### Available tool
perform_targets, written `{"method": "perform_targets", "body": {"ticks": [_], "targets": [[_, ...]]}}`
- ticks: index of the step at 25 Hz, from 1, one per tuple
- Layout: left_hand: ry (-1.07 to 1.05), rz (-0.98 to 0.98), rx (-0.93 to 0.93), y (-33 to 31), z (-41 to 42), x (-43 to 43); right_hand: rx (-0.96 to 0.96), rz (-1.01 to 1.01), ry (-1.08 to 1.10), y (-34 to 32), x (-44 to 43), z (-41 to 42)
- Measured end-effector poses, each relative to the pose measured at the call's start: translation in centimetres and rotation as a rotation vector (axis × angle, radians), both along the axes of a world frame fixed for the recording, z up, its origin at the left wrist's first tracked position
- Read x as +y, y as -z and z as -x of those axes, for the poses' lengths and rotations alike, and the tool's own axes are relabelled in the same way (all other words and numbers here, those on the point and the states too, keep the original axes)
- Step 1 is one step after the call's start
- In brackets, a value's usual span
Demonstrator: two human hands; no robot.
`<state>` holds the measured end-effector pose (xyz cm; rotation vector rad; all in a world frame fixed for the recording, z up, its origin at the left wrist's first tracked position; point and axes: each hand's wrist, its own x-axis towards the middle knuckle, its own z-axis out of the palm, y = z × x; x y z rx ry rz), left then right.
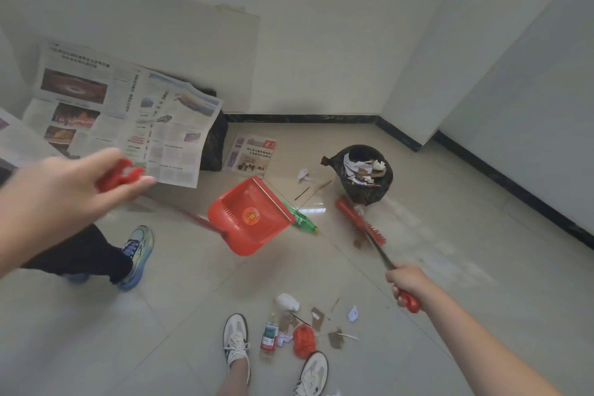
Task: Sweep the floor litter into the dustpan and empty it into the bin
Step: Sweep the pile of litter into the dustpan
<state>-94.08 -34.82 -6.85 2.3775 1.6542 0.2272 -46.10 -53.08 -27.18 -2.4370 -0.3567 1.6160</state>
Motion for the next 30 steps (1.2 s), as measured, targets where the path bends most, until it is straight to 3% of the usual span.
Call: {"method": "perform_targets", "body": {"ticks": [1,3,10,15,19,24,30], "targets": [[0.071,-0.107,0.118,-0.2,-1.6,0.6,0.011,-0.008,-0.005,-0.2,0.2,0.8],[0.148,-0.094,0.213,2.6,-4.2,1.2,0.031,-0.053,-0.03,-0.3,0.8,2.8],[0.184,-0.106,0.224,12.8,-6.9,2.2,0.055,-0.218,-0.148,1.5,8.7,8.0],[0.014,-0.156,0.119,16.5,-4.9,1.9,-0.07,-0.19,-0.351,4.3,17.7,10.3],[-0.131,-0.12,0.138,18.5,-2.4,1.9,-0.127,-0.076,-0.475,8.1,20.9,11.7],[-0.078,-0.04,0.171,20.0,-0.1,2.2,-0.125,0.004,-0.524,10.2,17.2,10.8],[-0.01,-0.065,0.146,18.8,-0.4,4.5,-0.126,0.104,-0.65,4.0,6.5,8.8]]}}
